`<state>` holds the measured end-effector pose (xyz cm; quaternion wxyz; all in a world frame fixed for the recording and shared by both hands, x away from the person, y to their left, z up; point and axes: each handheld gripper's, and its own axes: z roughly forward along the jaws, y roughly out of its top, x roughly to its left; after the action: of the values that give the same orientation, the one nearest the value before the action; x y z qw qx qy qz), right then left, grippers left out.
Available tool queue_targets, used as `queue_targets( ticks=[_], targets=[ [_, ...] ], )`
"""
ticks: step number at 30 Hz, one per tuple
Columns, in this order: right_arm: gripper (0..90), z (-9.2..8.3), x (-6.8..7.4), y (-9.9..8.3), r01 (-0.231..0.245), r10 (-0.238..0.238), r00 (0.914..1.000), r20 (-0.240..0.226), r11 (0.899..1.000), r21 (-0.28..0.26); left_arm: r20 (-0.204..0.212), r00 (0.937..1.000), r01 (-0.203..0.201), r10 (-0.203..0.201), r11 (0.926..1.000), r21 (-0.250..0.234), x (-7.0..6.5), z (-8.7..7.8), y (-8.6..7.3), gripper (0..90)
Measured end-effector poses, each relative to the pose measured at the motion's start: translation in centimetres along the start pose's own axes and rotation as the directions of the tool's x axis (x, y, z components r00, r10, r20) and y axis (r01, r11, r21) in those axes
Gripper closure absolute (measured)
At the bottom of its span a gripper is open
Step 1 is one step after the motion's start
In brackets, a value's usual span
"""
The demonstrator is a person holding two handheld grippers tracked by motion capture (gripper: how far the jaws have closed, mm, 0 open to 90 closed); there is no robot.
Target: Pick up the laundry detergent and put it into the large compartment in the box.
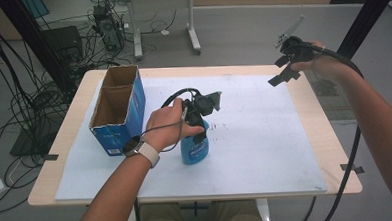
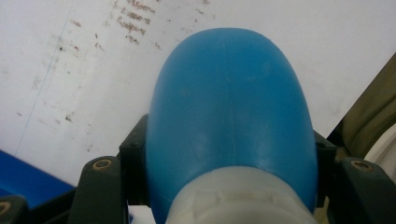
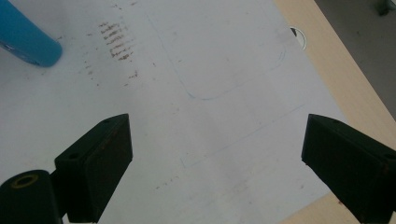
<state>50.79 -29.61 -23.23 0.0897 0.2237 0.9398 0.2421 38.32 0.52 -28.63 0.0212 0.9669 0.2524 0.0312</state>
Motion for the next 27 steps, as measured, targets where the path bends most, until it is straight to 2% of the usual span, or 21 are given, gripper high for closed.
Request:
queue_targets(
  ticks=[27],
  targets=[
    [8.4,-0.08,0.03,-0.18,-0.002,0.002,1.0000,0.001,1.000,-0.003,0.003,1.0000,0.005,-0.005,1.0000,-0.006,0.05,-0.03,-0.02,38.3]
  ],
)
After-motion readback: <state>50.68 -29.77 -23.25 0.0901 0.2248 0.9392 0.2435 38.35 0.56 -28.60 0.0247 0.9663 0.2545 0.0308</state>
